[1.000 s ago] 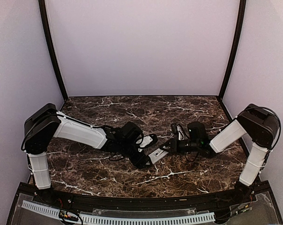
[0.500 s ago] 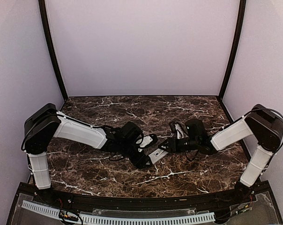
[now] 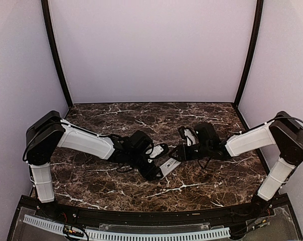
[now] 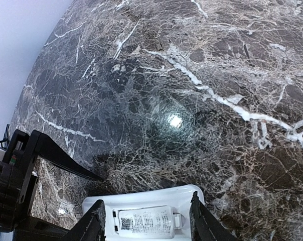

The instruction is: Load the batteries into the remote control

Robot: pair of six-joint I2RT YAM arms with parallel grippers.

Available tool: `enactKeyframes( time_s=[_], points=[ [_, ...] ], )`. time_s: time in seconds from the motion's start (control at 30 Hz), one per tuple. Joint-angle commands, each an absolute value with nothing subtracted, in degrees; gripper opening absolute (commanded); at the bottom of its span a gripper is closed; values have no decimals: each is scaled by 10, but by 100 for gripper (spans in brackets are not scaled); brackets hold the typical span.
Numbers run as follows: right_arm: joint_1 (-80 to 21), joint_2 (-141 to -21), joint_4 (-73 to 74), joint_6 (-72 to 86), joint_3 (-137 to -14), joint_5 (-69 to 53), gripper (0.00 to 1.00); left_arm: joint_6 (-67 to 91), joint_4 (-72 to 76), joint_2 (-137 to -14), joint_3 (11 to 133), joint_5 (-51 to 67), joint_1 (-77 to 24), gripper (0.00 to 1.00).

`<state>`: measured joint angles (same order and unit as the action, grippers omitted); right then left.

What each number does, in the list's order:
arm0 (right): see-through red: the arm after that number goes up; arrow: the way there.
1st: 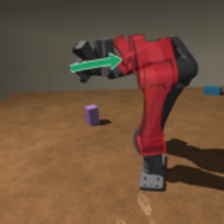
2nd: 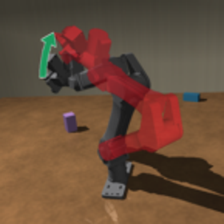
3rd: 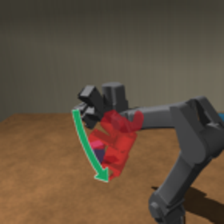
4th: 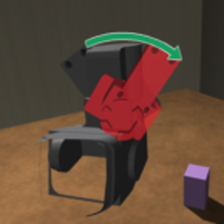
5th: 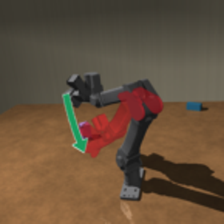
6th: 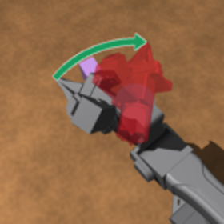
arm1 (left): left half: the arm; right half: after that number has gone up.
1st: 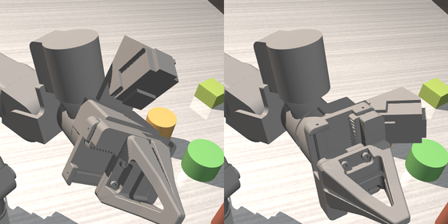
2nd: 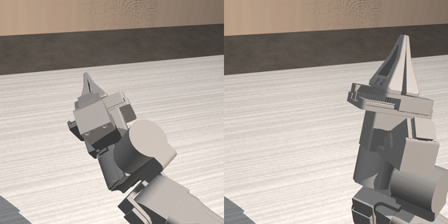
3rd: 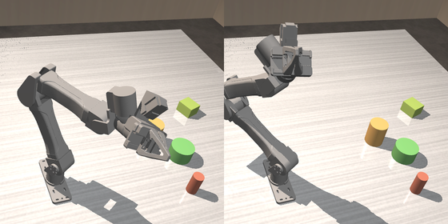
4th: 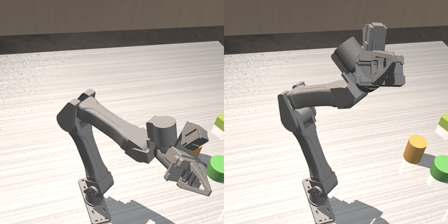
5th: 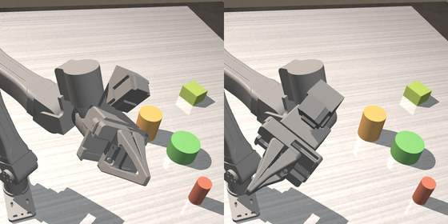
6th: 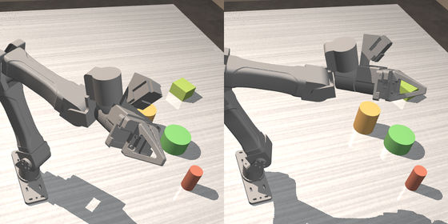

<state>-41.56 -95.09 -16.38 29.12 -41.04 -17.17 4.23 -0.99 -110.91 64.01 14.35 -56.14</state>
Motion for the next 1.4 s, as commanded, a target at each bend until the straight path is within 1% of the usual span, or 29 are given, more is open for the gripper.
enactKeyframes(
  time_s=[0.0, 0.13, 0.17, 0.23, 0.3, 0.37, 0.47, 0.63, 0.9, 1.1, 1.37],
  points=[
    [-423, -938, -129, 261, -430, -147, 54, 43, -50, -1126, 625, 150, -564, 71],
    [-423, -924, -83, 231, -455, -128, 48, 42, -51, -1124, 626, 150, -563, 71],
    [-423, -919, -65, 223, -463, -121, 44, 43, -51, -1124, 625, 150, -563, 71],
    [-422, -911, -36, 212, -473, -116, 31, 43, -49, -1125, 624, 150, -564, 71],
    [-425, -906, -17, 209, -477, -120, 19, 43, -49, -1125, 625, 149, -563, 71],
    [-430, -904, -4, 213, -475, -122, 10, 44, -48, -1125, 624, 148, -563, 71],
    [-437, -909, -2, 219, -472, -127, 1, 45, -48, -1124, 624, 148, -563, 71],
    [-438, -929, -10, 229, -469, -135, 0, 45, -49, -1124, 625, 148, -564, 71],
    [-439, -1002, -41, 234, -464, -150, 0, 45, -49, -1124, 624, 147, -564, 71],
    [-439, -974, -45, 240, -446, -149, 0, 45, -47, -1125, 623, 147, -563, 71],
    [-439, -910, -4, 214, -497, -179, 0, 47, -48, -1122, 627, 145, -564, 71]
  ],
)
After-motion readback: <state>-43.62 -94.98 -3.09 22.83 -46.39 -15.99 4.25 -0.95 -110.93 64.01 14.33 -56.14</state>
